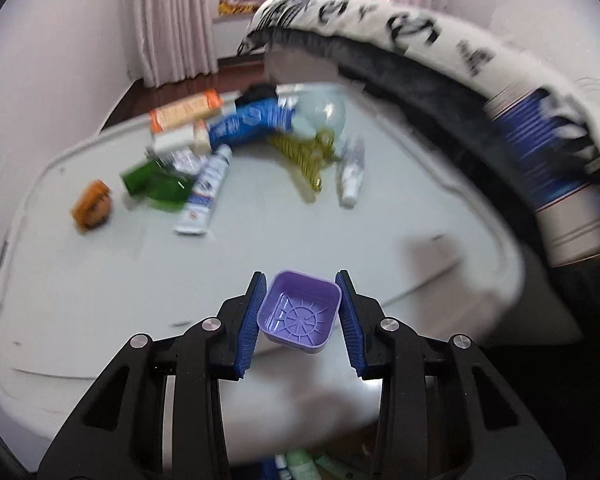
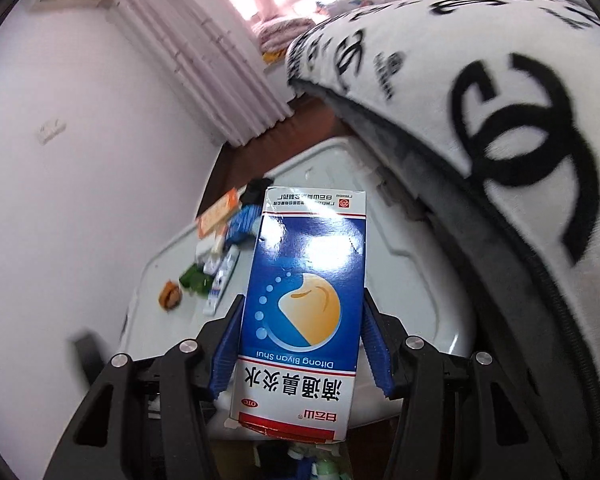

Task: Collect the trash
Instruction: 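Drop the purple cup with the left tool while the right tool drops the medicine box, then grasp the orange sock with the left tool while the right tool grasps the yellow hair clip, then drop the orange sock with the left tool while the right tool drops the yellow clip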

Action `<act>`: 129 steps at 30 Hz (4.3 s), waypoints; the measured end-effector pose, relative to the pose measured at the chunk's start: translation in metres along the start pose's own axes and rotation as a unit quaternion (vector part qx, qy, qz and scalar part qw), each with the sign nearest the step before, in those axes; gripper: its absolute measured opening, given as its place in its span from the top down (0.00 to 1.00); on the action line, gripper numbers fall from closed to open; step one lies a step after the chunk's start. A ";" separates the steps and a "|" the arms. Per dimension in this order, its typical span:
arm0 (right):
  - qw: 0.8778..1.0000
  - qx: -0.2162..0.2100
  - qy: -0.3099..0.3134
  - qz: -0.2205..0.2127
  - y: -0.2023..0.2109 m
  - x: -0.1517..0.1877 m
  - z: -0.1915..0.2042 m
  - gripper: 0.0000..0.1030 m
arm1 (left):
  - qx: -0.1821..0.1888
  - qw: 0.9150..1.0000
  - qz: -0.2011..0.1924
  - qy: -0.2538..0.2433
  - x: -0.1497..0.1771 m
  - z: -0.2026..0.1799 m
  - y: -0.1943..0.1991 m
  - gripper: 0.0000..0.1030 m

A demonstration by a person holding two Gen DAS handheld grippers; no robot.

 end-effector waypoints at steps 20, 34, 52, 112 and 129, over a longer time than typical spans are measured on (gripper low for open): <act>0.958 -0.001 0.097 0.268 -0.043 0.213 0.068 0.24 | -0.027 0.975 0.208 0.079 0.188 0.090 0.042 0.25; 0.981 0.029 0.172 0.089 -0.085 0.017 0.081 0.25 | -0.007 0.992 0.093 0.084 0.098 0.101 0.061 0.23; 0.936 0.208 0.235 0.159 -0.252 -0.045 0.019 0.53 | 0.001 0.988 0.095 0.120 0.068 0.119 -0.002 0.23; 0.972 0.019 0.130 0.194 -0.036 0.189 0.075 0.52 | -0.049 0.973 0.186 0.124 0.181 0.097 0.034 0.56; 0.985 0.058 0.114 0.112 -0.041 0.093 0.049 0.26 | -0.057 0.972 0.196 0.121 0.189 0.100 0.032 0.23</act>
Point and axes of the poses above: each gripper's, at about its wrist camera, not at the fingertips, and y roughly against the way its jaws point, z to its left, x to its underside, the point moved 9 cm from there along -y, roughly the way its jaws point, and after that the axes turned 10 degrees about -x, right-handed, at the moved point
